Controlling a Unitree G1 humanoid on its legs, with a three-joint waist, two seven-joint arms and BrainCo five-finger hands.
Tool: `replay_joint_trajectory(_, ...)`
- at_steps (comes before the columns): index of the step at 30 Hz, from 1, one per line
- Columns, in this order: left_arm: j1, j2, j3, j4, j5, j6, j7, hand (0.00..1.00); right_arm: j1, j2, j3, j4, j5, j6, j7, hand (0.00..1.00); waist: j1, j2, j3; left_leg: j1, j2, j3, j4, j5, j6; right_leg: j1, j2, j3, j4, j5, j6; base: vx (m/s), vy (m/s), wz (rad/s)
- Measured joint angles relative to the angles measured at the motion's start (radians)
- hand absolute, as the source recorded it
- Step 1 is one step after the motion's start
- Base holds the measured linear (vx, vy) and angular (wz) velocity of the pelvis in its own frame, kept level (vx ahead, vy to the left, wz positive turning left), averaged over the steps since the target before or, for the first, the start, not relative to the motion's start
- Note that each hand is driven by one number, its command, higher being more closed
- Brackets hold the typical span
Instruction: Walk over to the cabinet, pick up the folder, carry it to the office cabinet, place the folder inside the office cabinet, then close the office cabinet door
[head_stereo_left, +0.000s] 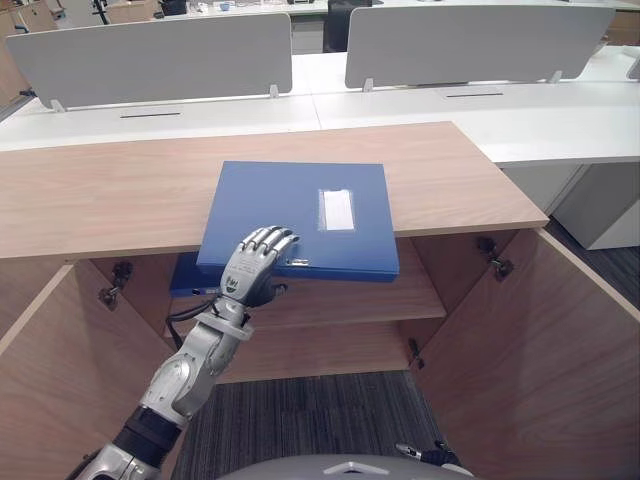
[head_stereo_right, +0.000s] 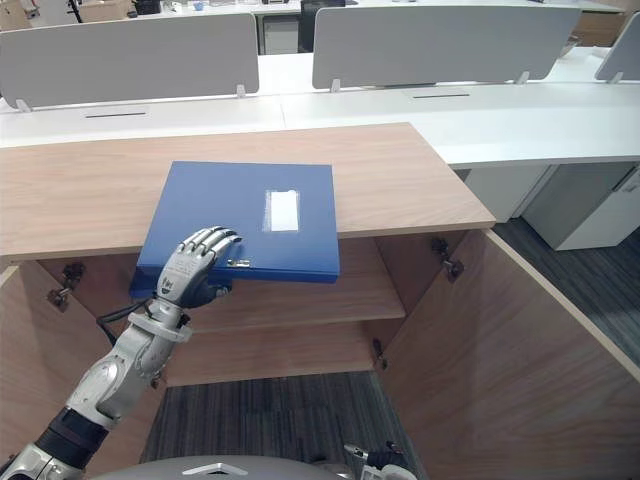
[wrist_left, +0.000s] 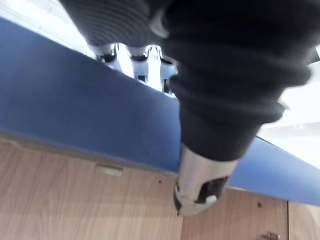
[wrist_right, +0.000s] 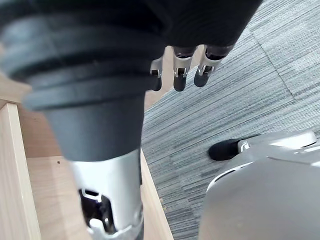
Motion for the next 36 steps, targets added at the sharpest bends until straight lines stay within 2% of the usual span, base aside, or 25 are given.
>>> replay_joint_trajectory(7,0.001,-0.024,0.038,-0.004,0.017,0.000,0.008,1.00,0.001,0.002,-0.025,-0.008,0.057,0.000,0.001,0.00,-0.016,0.011,-0.008,0.000,0.001,0.004,0.000,-0.002,-0.001,0.000,0.001,0.004,-0.005,0.004,0.001,-0.01,-0.005,-0.02)
replay_joint_trajectory(13,0.003,-0.024,0.053,-0.007,0.016,-0.003,0.008,1.00,0.003,0.002,-0.028,-0.009,0.065,-0.001,0.013,0.00,-0.017,0.013,-0.009,0.001,0.003,0.004,0.000,-0.006,-0.007,0.000,0.002,0.005,-0.009,0.004,0.001,0.00,0.000,0.00)
replay_joint_trajectory(19,0.049,-0.032,0.085,-0.086,-0.038,-0.015,0.006,1.00,0.003,0.002,-0.025,-0.011,0.077,-0.004,0.013,0.00,-0.017,0.013,-0.010,0.001,0.003,0.003,0.000,-0.006,-0.003,0.000,0.003,0.004,-0.008,0.004,0.001,0.00,0.000,0.00)
replay_joint_trajectory(23,0.080,-0.056,0.091,-0.167,-0.132,-0.037,0.008,1.00,0.006,0.010,-0.007,-0.030,0.094,-0.020,0.013,0.00,-0.014,0.011,-0.013,-0.003,0.003,0.003,0.001,-0.008,-0.001,-0.002,0.002,0.004,-0.005,0.003,0.003,0.00,0.000,0.00)
replay_joint_trajectory(28,0.112,-0.179,0.047,-0.336,-0.384,-0.097,0.010,1.00,0.006,0.037,0.044,-0.096,0.103,-0.039,0.009,0.00,0.007,0.005,-0.025,-0.023,0.004,0.005,0.017,-0.015,0.001,-0.021,0.001,0.012,0.004,0.001,0.005,0.00,-0.005,-0.02)
replay_joint_trajectory(32,0.112,-0.218,0.019,-0.411,-0.546,-0.133,0.041,1.00,0.004,0.039,0.102,-0.196,0.136,-0.070,0.007,0.00,0.010,0.015,-0.033,-0.024,0.005,0.013,0.025,-0.020,0.005,-0.031,0.001,0.030,0.022,-0.005,0.006,-0.02,-0.012,-0.10)
replay_joint_trajectory(36,0.112,-0.237,0.005,-0.471,-0.640,-0.135,0.070,1.00,0.007,0.050,0.129,-0.316,0.163,-0.095,-0.005,0.00,0.012,0.013,-0.031,-0.024,0.005,0.013,0.034,-0.022,0.008,-0.032,0.001,0.031,0.034,-0.008,0.008,-0.05,-0.014,-0.01)
